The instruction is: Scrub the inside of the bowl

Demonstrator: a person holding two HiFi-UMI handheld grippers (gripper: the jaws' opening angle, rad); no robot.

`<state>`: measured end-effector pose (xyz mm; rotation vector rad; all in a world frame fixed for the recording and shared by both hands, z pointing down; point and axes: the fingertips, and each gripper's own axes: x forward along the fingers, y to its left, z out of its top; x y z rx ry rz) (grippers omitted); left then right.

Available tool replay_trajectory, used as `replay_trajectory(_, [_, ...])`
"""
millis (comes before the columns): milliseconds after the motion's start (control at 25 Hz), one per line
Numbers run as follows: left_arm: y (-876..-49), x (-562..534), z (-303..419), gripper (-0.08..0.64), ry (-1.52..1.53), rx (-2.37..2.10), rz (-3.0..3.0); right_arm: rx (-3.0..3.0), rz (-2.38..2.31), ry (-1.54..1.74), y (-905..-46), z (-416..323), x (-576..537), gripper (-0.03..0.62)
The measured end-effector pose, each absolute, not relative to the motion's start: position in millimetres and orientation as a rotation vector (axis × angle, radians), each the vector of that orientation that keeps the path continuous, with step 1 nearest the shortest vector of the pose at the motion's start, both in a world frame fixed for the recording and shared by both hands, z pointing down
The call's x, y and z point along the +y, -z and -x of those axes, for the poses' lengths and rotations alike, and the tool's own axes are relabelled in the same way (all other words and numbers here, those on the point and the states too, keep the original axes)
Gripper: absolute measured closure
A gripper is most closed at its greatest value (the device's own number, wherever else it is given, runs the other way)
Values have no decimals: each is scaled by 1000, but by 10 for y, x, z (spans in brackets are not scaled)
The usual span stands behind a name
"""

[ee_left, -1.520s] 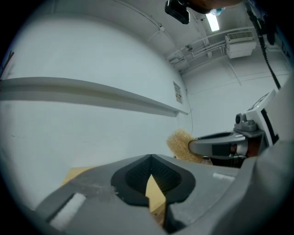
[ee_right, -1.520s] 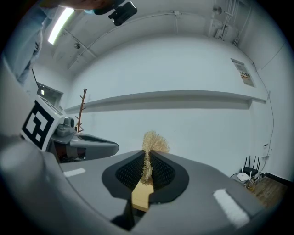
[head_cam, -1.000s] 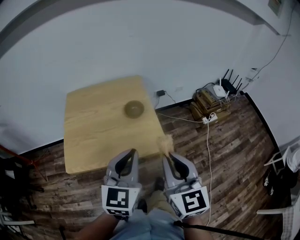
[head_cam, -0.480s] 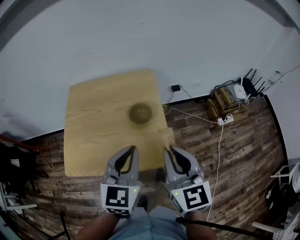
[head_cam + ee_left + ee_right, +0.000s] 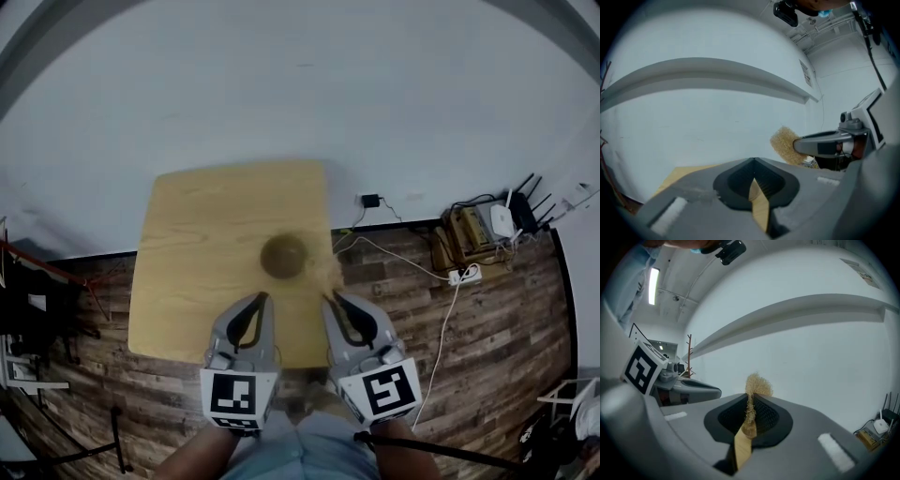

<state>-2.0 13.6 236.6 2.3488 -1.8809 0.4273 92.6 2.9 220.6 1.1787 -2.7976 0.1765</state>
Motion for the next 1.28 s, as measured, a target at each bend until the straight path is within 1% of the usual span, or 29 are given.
replay_trajectory(280, [-2180,3,171,538,-383,-1986,-2276,-2839,-1105,-148,-2062,-811,-189,565])
replay_trajectory(520, [-2255,-141,363,538,-407,-2003,-2244,-2833,-1061,-157,-2140,-639,-370,565])
replay_trajectory(840, [-2631,-514,595,538,-407,-1909,-2215,-2766,-1029,-222,-2418,-393,-676,565])
replay_trajectory(1280, [-3452,-920,776,537,-388,-1691,-2110,-2612,-1016,-395,-3141,-107,-964,565])
